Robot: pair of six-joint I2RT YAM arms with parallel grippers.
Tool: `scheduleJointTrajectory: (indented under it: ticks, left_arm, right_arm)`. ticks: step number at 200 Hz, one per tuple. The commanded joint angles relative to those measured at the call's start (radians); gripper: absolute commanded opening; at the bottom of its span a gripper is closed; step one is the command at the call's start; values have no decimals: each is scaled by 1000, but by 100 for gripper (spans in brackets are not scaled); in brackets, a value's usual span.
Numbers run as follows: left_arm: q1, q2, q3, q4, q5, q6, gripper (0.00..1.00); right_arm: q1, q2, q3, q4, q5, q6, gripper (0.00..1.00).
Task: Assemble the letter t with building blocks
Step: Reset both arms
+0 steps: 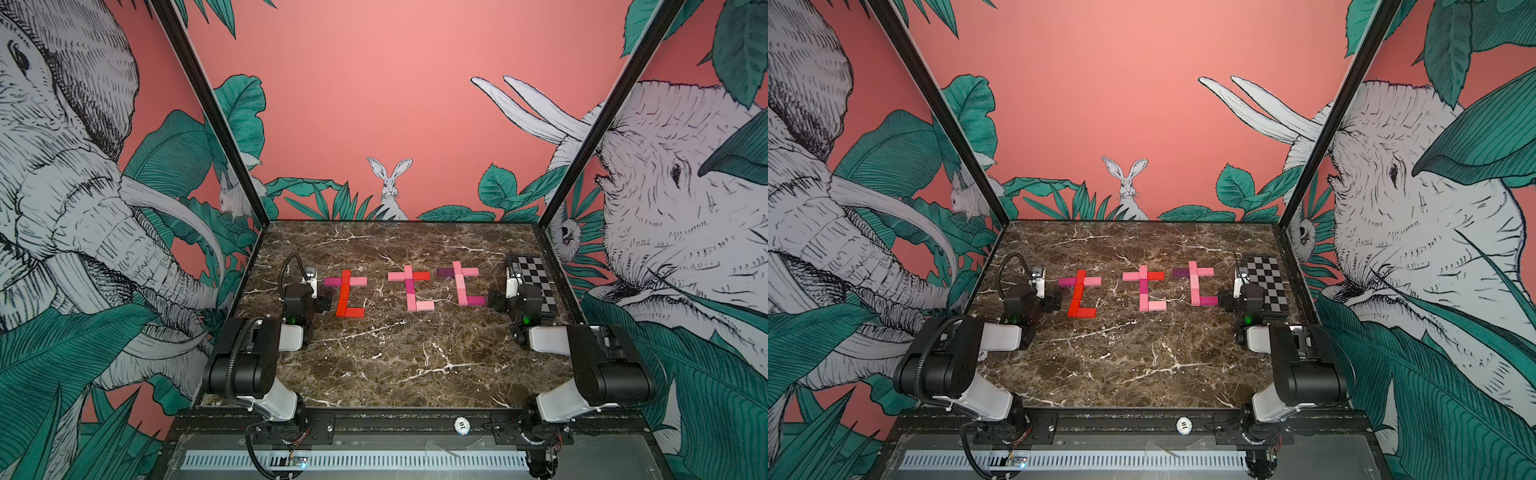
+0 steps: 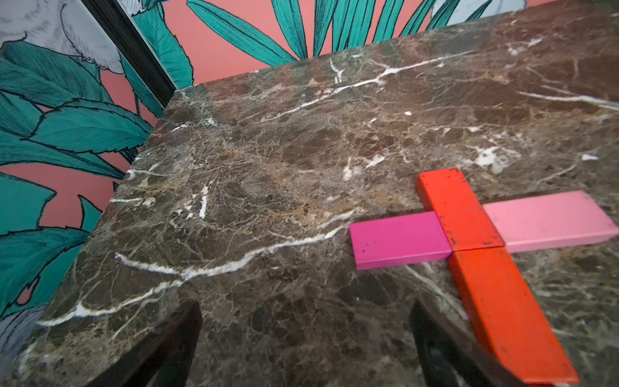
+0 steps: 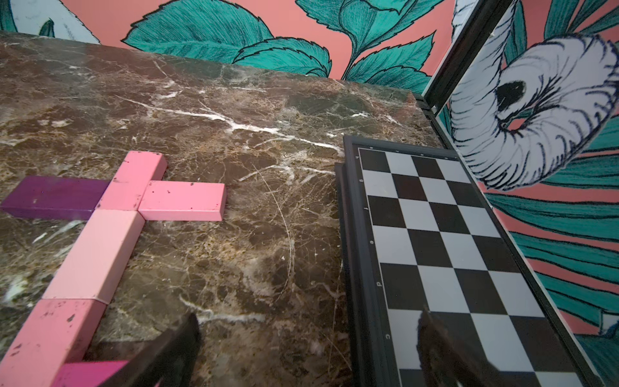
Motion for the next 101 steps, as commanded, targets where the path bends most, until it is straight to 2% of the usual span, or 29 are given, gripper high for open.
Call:
scheduleJointTrajectory:
  ticks: [1, 101]
  left_arm:
    - [14, -9, 11, 42, 27, -36, 99]
    - [14, -18, 12, 28, 29, -35, 99]
  right_arm:
    - [-3, 2, 3, 38, -2, 16, 98]
    - [-4, 4, 8, 32, -3, 16, 99]
